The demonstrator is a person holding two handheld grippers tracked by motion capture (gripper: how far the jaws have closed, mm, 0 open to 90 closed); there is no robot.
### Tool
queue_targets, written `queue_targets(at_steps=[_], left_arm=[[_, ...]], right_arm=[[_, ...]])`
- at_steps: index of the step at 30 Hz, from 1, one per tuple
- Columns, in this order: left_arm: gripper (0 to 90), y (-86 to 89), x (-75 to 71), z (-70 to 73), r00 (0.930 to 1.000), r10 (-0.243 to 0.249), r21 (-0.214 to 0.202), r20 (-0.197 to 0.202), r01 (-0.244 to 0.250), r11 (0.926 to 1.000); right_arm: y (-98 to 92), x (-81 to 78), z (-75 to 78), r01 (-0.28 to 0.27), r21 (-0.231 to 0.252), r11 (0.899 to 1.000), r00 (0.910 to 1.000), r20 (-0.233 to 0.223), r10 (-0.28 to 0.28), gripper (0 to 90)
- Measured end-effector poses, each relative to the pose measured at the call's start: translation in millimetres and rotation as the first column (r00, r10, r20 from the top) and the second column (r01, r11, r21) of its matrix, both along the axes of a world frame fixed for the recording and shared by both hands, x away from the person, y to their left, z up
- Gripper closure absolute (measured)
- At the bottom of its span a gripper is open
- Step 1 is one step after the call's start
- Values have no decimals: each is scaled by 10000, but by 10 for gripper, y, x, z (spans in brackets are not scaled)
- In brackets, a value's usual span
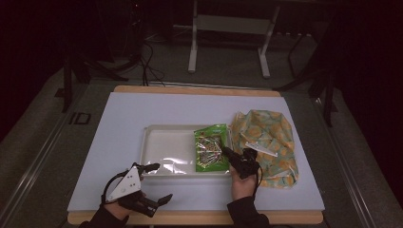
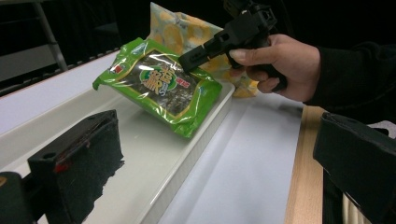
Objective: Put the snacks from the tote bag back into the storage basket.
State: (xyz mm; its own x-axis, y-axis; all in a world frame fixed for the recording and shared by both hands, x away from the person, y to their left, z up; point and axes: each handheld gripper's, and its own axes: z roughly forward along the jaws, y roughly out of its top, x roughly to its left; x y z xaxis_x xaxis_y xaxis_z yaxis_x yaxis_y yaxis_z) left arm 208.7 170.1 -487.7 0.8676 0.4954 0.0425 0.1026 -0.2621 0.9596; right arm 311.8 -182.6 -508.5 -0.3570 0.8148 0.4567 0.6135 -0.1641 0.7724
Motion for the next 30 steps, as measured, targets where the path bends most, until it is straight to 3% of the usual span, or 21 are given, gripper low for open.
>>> queue_targets(at_steps=[8,21,24,30], left_arm=[[17,3,0,0,10000,7,-32,-5,-7,10000],[16,-2,5,-3,10000,10,34,-9,-10,10000],[17,-1,10,-6,10000,18,16,-33,-18,10000],[17,-4,16,-10,10000,-2,65,-52,2,10000]], right_arm=[[64,-29,-104,-29,-106,9999,9996,-271,26,891],[36,-58,-120,98,-397,9992,9988,-476,-117,888],[6,-46,-160,221,-359,9991,9966,-783,-249,884],[-12,-28,-184,270,-501,9984,9952,-926,-315,863]])
